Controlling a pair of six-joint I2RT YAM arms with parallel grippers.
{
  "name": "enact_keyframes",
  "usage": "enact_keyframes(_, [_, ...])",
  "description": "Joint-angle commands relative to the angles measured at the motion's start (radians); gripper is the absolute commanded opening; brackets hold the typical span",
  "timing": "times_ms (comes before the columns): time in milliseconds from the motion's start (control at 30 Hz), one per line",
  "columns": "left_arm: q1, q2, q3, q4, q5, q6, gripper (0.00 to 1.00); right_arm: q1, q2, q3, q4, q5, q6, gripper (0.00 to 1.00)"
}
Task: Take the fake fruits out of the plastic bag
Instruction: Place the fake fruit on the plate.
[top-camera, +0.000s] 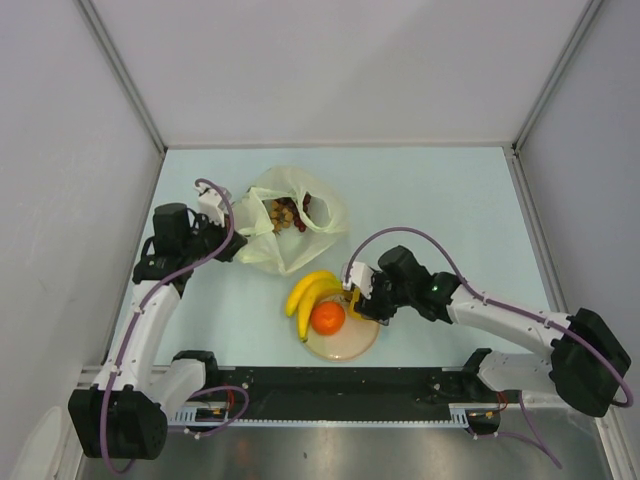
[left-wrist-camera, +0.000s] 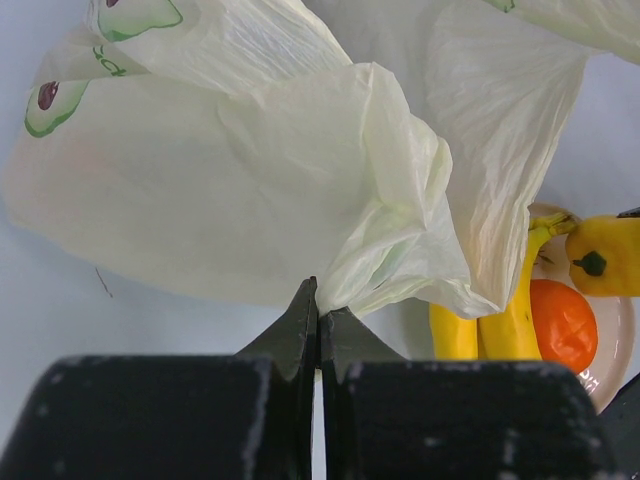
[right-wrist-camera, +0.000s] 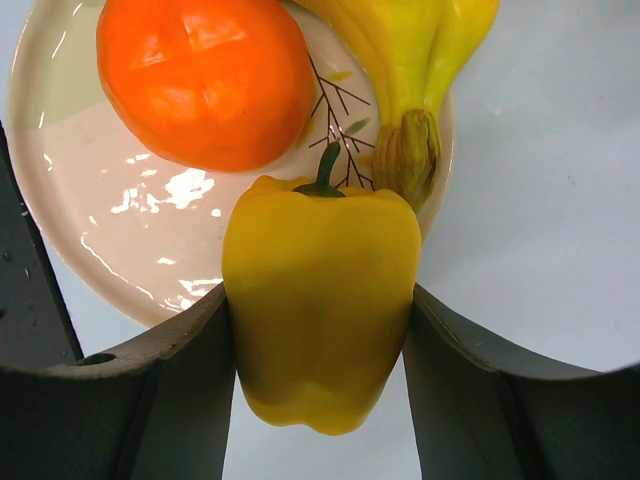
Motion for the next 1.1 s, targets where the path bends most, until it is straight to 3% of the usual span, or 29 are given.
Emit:
enact_keyframes(0, [-0.002, -0.022, -0.012, 0.042, 0.021, -0.012, 0.0, 0.024, 0.019, -0.002, 0.082, 0.026, -0.026, 0.0])
enact_keyframes(167, [-0.002, -0.03, -0.024, 0.039, 0.021, -0.012, 0.0, 0.024, 0.039, -0.002, 0.083, 0.037, -0.069, 0.05])
enact_keyframes(333, [-0.001, -0.03, -0.027, 0.044, 0.018, -0.009, 0.0, 0.023, 0.047, -0.002, 0.087, 0.023, -0.065, 0.18])
enact_keyframes(633, [-0.002, -0.027, -0.029, 0.049, 0.025, -0.015, 0.0, 0.04, 0.055, -0.011, 0.132, 0.032, -0.02, 0.23])
enact_keyframes(667, [-0.002, -0.025, -0.032, 0.052, 0.024, -0.015, 0.0, 0.043, 0.053, -0.011, 0.132, 0.031, -0.016, 0.25])
enact_keyframes(800, [-0.002, -0.032, -0.044, 0.062, 0.027, -0.021, 0.0, 0.046, 0.055, -0.013, 0.148, 0.052, 0.039, 0.56])
enact_keyframes(1067, [0.001, -0.048, -0.063, 0.068, 0.025, -0.024, 0.0, 0.055, 0.072, -0.011, 0.19, 0.08, 0.121, 0.71])
